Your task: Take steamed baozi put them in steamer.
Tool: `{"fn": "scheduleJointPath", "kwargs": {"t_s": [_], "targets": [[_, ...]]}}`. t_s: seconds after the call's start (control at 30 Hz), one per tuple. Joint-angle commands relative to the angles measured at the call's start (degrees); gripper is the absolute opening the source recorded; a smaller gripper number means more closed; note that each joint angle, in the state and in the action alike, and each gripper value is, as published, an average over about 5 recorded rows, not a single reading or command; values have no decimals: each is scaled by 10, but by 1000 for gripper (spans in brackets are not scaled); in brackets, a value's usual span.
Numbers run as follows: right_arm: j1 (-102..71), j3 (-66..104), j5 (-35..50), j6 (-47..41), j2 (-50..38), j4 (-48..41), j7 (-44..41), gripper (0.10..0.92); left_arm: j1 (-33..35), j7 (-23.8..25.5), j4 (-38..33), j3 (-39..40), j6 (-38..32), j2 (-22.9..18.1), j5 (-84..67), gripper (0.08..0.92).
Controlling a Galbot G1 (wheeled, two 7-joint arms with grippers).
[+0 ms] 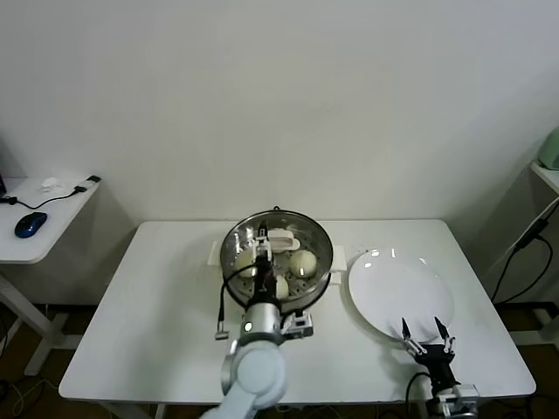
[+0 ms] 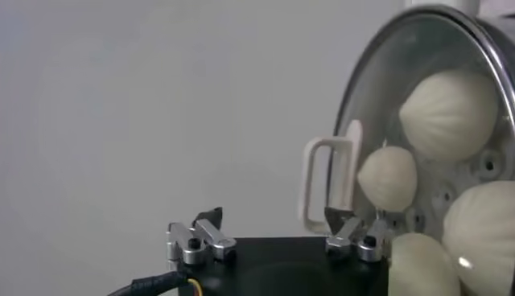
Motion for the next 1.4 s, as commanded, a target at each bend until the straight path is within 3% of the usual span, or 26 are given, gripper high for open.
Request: {"fn": "scheduleJointPath", "kwargs": {"t_s": [0.03, 0.13, 0.23, 0.4, 0.57, 0.67, 0.77, 1.0, 1.4], "targets": [[0, 14, -17, 21, 5, 43, -4, 823, 3, 23, -38, 14, 12, 11, 6, 810], [-4, 16, -31, 28, 11, 53, -8, 823, 31, -18, -84, -1, -25, 36, -83, 821], [-2, 15, -37, 34, 18, 50, -6, 823, 60, -96, -124, -51, -90, 52, -226, 822], [2, 15, -40, 42, 26, 41, -2, 823, 100, -195, -156, -221, -209, 62, -559, 823], [8, 12, -40, 35, 30, 36, 1, 823, 181, -175, -119, -428, -337, 80, -928, 823], [9, 12, -41, 32, 31, 31, 4, 823, 235, -160, -65, -470, -386, 113, -1068, 823], [8, 12, -41, 33, 32, 28, 4, 823, 254, -149, -10, -461, -416, 123, -1113, 823], [9, 8, -39, 29, 32, 24, 3, 823, 254, -125, 76, -407, -464, 99, -1076, 823], [9, 5, -38, 26, 35, 24, 5, 823, 253, -121, 88, -398, -472, 92, -1063, 823]]}}
